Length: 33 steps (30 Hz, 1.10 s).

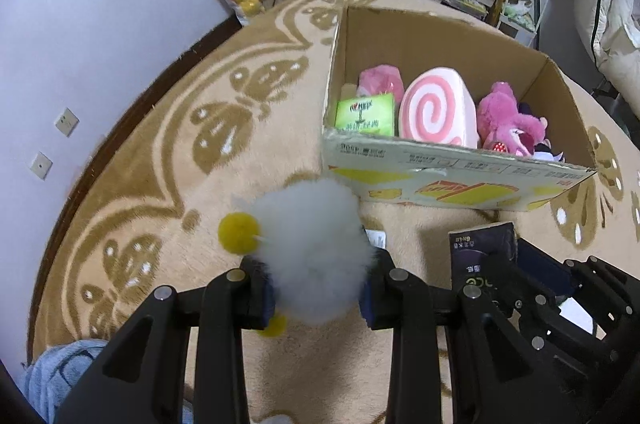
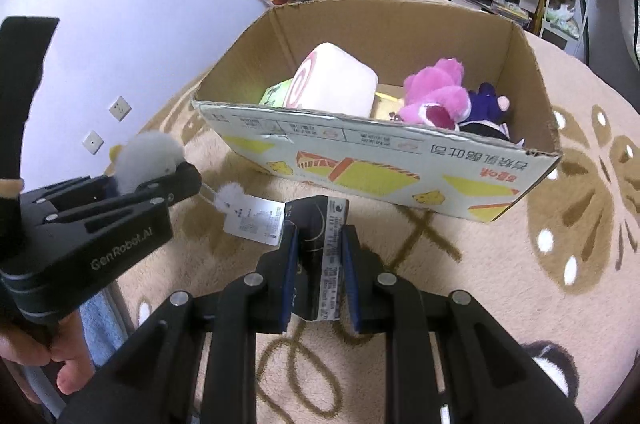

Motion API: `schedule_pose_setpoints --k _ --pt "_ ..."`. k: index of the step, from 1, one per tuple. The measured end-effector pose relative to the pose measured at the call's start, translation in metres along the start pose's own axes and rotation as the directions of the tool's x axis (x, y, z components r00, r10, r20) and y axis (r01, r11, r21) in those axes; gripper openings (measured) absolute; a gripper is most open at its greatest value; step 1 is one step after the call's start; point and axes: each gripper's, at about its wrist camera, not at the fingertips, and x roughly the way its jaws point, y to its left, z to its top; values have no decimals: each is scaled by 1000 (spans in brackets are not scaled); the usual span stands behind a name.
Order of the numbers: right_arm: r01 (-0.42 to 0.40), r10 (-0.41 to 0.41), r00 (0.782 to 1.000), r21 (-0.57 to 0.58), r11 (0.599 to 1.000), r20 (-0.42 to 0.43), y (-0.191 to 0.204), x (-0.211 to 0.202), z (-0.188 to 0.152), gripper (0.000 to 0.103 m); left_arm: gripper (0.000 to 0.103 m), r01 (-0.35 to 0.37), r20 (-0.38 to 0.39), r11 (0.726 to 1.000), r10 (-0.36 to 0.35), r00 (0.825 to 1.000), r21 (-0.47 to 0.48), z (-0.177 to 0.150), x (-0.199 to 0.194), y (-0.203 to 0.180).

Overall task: Organize soft objects
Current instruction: 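Lift the chick plush and black tagged item over the box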

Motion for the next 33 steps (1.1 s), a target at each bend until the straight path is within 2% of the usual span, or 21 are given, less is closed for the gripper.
schedule_pose_setpoints --k 10,14,19,25,28,29,33 --pt "13 -15 999 22 1000 51 4 -4 -1 22 30 -6 88 1000 7 996 -16 5 -27 5" --pt "19 -22 996 30 999 87 3 -17 0 22 30 3 136 1000 0 991 -24 7 -41 8" --pt "26 -32 988 42 999 149 -1 -39 5 22 30 -23 216 1000 23 976 -7 11 -66 7" --pt "22 -35 974 62 998 223 -4 -62 11 22 30 -21 338 1000 24 941 -13 21 -95 10" --pt "19 -34 964 63 998 263 -5 -71 15 22 31 -12 410 1000 22 912 -27 27 -107 12" --pt "14 -31 960 61 998 280 -5 -74 17 22 31 -10 444 999 26 896 -40 29 -110 13" --pt "-5 -19 939 69 998 344 -7 -81 23 22 30 30 505 998 0 863 -51 38 -113 15"
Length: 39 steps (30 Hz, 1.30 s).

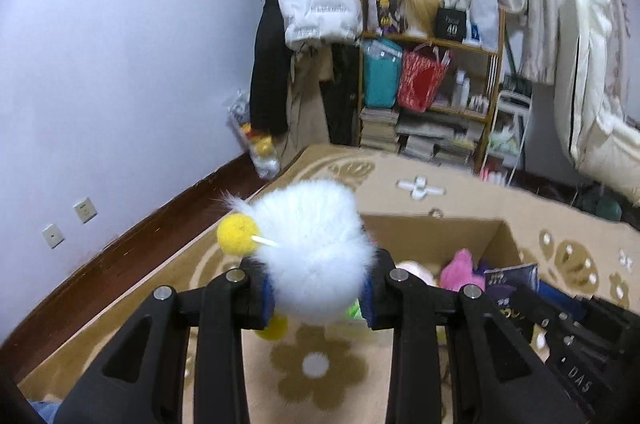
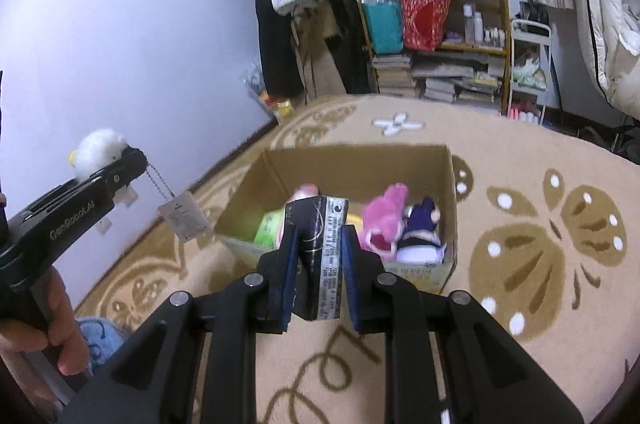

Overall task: Organize soft objects
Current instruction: 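Lift the chick plush and black tagged item over the box, then open both tools to drop the chick plush and black item into the box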

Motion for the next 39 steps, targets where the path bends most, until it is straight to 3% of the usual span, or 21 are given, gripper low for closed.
schedule_pose_setpoints --k 8,14,20,33,34,36,39 --pt "2 -3 998 11 1000 70 -5 9 12 22 31 58 17 998 -59 998 14 6 20 -9" --pt "25 -25 995 5 1000 96 -11 20 21 22 31 79 -17 997 -78 997 27 -1 41 -16" --pt "36 -36 997 8 999 73 -15 37 21 22 31 95 -77 995 -93 993 22 -11 62 -23" --pt "64 -63 998 38 997 -31 -34 73 12 23 34 61 -204 998 -58 977 8 -32 100 -27" --pt "67 -66 997 39 997 -36 -35 74 11 23 37 50 -209 999 -46 977 15 -33 102 -27" --pt "67 -65 997 37 997 -42 -35 75 9 23 55 2 -215 999 6 977 37 -36 104 -28" --pt "66 -64 997 38 997 -42 -35 73 8 23 58 -14 -202 999 23 979 45 -35 102 -29"
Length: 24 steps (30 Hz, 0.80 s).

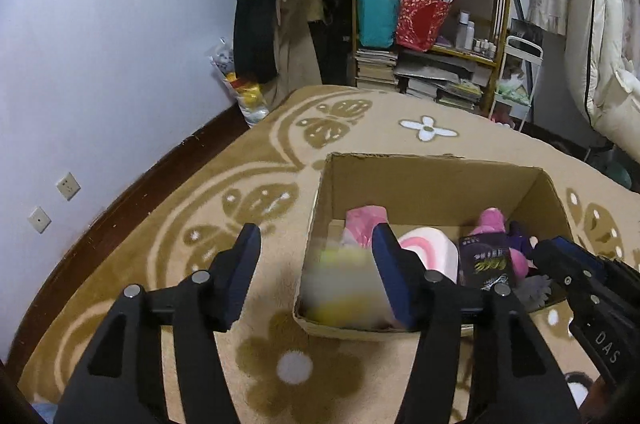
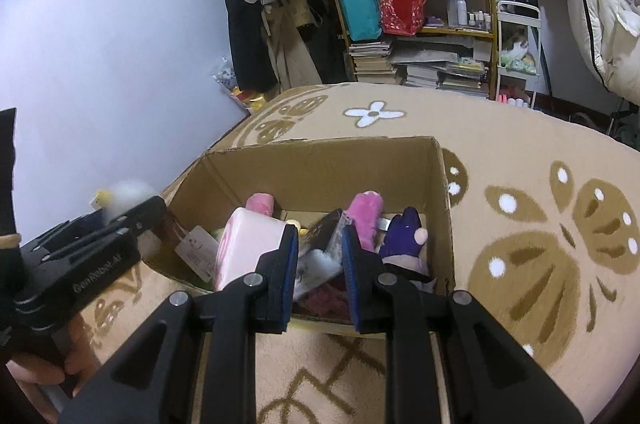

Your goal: Organize soft objects

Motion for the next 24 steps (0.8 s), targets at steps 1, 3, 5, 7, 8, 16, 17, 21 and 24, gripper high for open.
schedule_pose_setpoints --k 1,3,5,7,8,16,17,21,24 --pt "4 -4 1000 0 1000 -1 -1 0 -1 25 61 2 -5 1000 -2 1000 -3 0 0 0" --pt "12 -12 1000 3 1000 -8 -2 1 0 32 72 1 -8 1000 -1 1000 -12 0 -1 2" --pt "15 -15 1000 4 1000 -13 -3 1 -1 41 74 -1 -7 1000 0 1000 -14 -1 -3 4" --pt "20 -20 1000 8 1000 -3 -4 -4 -1 52 76 -2 -14 1000 1 1000 -11 0 -5 4" --pt "20 -20 1000 9 1000 2 -4 -6 -1 59 78 -4 -14 1000 4 1000 -8 0 -6 5" --pt "31 -32 999 18 999 30 -3 -21 -4 88 101 -16 38 999 18 999 -47 -3 -33 10" --pt "34 -35 999 21 999 30 -3 -22 -4 91 101 -30 47 999 32 998 -43 -4 -36 10" --pt "48 -50 998 31 998 41 -4 -30 -6 99 102 -72 65 997 73 995 -27 -6 -48 12" --pt "68 -71 996 60 996 46 -8 -37 -8 103 102 -63 68 998 64 996 -20 -8 -58 13"
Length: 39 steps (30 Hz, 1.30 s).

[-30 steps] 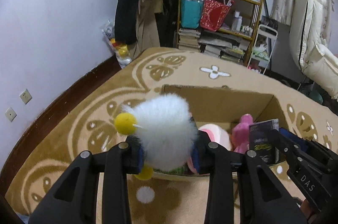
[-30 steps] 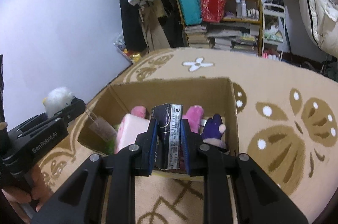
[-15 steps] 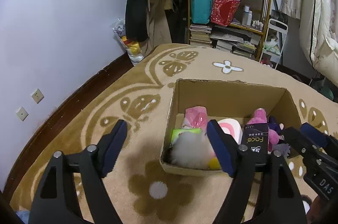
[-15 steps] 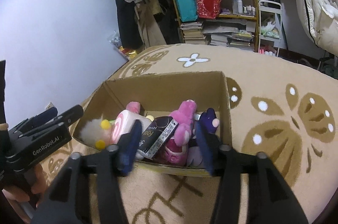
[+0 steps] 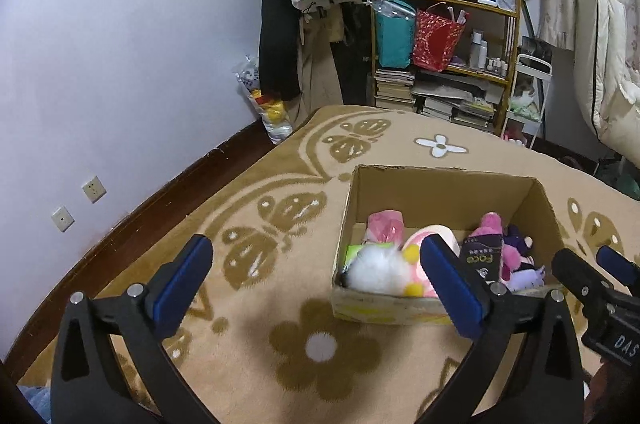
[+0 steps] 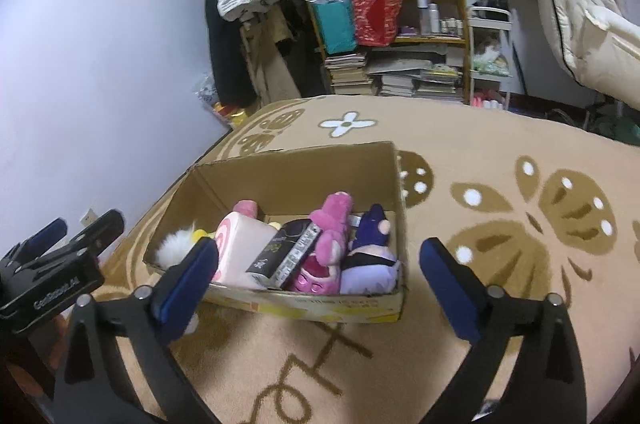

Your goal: Organize soft objects

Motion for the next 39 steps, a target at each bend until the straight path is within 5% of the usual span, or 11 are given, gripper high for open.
schedule_pose_setpoints --k 21,26,39 --pt "23 -22 999 -9 1000 48 -7 -65 -25 103 102 -28 46 999 27 999 37 -24 -72 11" --pt "33 -32 998 -28 999 50 -3 -75 -31 103 102 -87 65 993 81 995 84 -31 -85 4" --pt "50 -48 998 -36 998 33 -1 -80 -37 103 102 -39 33 993 36 999 110 -34 -86 -1"
